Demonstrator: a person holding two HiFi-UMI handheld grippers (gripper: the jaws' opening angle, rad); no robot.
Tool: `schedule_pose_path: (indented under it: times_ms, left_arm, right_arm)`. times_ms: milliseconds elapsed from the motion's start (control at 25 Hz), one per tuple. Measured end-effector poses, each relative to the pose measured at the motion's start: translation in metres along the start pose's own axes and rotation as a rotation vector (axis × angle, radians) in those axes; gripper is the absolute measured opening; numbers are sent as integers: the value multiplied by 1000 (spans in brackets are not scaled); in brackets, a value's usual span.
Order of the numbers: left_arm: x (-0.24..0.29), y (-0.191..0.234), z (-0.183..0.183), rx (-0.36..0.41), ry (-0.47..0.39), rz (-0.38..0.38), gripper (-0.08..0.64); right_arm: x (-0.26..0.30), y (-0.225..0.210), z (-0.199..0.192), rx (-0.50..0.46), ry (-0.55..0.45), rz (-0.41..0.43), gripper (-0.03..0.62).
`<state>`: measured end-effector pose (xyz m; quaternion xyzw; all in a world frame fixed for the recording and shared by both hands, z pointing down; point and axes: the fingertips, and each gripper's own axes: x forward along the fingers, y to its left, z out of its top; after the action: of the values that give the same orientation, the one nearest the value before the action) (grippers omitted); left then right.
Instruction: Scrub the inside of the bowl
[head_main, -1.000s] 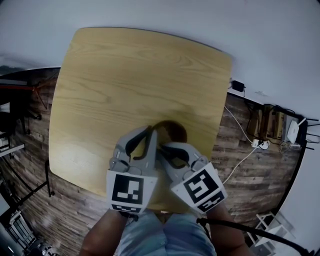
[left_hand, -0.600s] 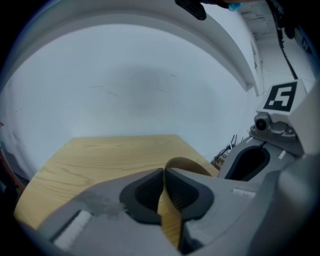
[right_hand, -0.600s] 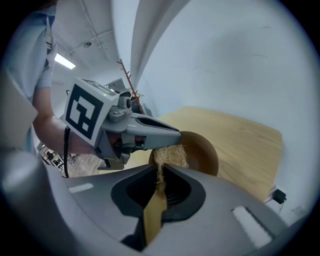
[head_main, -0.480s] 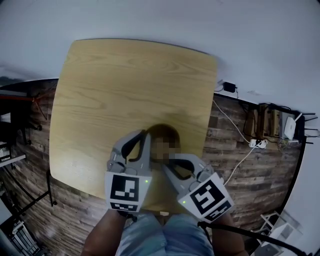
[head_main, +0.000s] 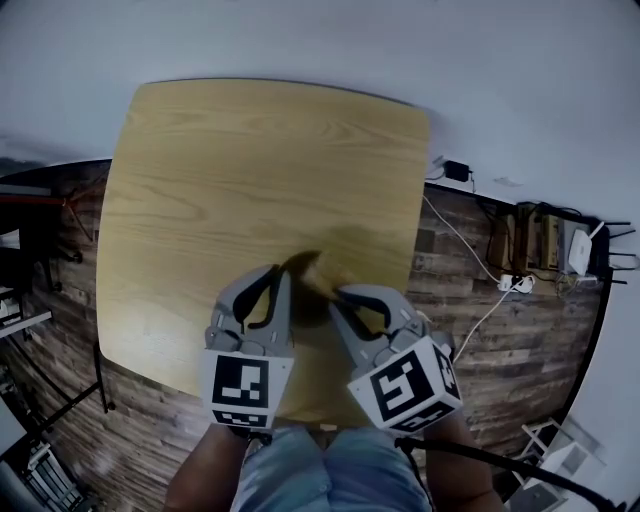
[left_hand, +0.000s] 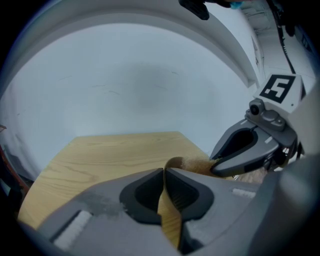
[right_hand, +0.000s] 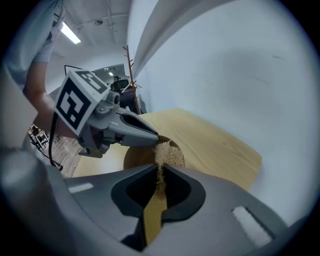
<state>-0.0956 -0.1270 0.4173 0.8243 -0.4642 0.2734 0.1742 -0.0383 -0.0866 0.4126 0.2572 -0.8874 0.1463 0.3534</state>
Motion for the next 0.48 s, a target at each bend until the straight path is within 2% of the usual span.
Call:
schedule_pose_path:
  times_ms: [240, 480]
  left_arm:
    - [-2, 0, 7, -52, -7, -7, 38]
    - [-5, 4, 13, -36, -52, -10, 44]
  right_arm:
    - [25, 3, -5, 21, 41, 7, 26]
    - [42, 13, -3, 214, 18, 116, 26]
